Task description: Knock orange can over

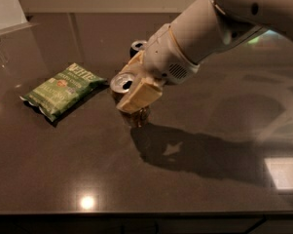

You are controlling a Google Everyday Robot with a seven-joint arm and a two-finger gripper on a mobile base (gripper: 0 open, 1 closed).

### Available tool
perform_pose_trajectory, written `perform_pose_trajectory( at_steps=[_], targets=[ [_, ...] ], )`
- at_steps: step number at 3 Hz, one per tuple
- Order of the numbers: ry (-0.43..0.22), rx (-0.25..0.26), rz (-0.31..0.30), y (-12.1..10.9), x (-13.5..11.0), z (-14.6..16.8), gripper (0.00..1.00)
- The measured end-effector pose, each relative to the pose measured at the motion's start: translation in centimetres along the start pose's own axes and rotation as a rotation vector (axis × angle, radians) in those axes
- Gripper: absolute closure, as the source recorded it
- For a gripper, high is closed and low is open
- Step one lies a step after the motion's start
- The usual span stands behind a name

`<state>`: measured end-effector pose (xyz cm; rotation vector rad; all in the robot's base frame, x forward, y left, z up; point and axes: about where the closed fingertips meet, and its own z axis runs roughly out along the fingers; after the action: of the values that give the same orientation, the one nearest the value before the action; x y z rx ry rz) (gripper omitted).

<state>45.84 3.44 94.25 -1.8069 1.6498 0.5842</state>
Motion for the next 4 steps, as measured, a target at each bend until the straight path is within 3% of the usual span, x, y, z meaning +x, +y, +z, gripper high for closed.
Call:
perform_pose_trajectory(
  at_steps=[1, 3, 4],
  targets=[
    [0.186, -0.025, -0.037, -1.2, 3.9, -2.6, 1.0],
    [0.521, -0.09, -0.015, -2.1, 12.0, -5.8, 1.0],
    [0.651, -0.092, -0.034, -2.3, 14.4, -6.5, 0.83]
  ],
)
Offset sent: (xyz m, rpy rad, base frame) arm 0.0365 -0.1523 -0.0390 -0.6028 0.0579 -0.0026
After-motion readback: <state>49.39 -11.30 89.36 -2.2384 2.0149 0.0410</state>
